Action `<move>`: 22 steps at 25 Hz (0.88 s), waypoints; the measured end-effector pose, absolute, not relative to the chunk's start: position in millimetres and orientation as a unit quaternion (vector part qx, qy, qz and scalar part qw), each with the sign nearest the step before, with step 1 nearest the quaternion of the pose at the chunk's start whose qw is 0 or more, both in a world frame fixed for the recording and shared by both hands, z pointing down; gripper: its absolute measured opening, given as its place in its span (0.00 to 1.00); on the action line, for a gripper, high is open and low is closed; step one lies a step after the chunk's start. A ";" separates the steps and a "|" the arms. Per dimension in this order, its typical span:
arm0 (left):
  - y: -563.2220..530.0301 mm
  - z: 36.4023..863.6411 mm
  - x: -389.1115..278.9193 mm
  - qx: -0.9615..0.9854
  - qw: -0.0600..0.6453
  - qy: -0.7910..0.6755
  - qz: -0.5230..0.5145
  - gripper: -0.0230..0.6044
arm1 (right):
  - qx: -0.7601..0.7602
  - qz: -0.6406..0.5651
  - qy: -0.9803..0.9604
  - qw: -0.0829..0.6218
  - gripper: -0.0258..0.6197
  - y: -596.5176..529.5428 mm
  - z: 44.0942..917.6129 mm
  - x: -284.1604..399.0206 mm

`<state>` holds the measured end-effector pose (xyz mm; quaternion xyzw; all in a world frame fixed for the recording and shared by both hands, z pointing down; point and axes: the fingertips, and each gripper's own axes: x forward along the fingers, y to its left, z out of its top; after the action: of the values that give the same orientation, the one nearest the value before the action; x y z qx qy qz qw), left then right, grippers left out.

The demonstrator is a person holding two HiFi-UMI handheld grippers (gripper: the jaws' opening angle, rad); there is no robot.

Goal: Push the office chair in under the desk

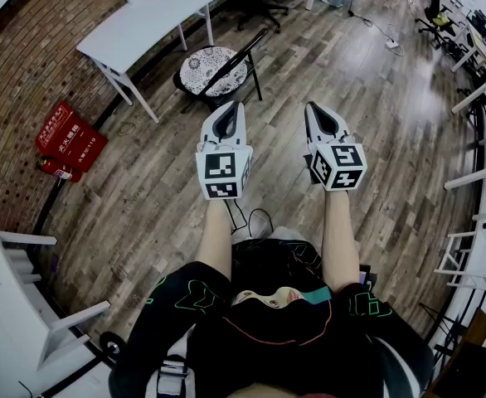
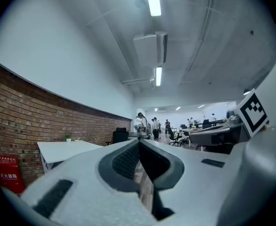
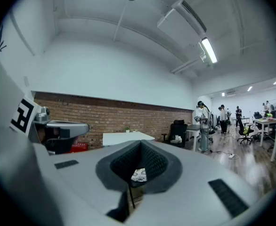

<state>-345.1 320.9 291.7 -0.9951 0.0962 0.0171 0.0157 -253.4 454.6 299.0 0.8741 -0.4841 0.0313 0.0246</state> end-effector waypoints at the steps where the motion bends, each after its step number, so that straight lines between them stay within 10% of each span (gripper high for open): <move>1: 321.3 291.3 -344.5 -0.995 0.015 0.096 0.018 0.05 | 0.875 0.029 -0.483 0.025 0.04 455.3 298.1 -252.7; 22: 314.3 300.3 -331.6 -0.996 -0.003 0.088 0.009 0.05 | 0.895 0.050 -0.443 -0.005 0.05 470.0 306.6 -233.5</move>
<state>-331.6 314.3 300.3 -0.9960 0.0884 0.0094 -0.0025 -233.5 470.0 306.6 0.8951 -0.4431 0.0497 -0.0053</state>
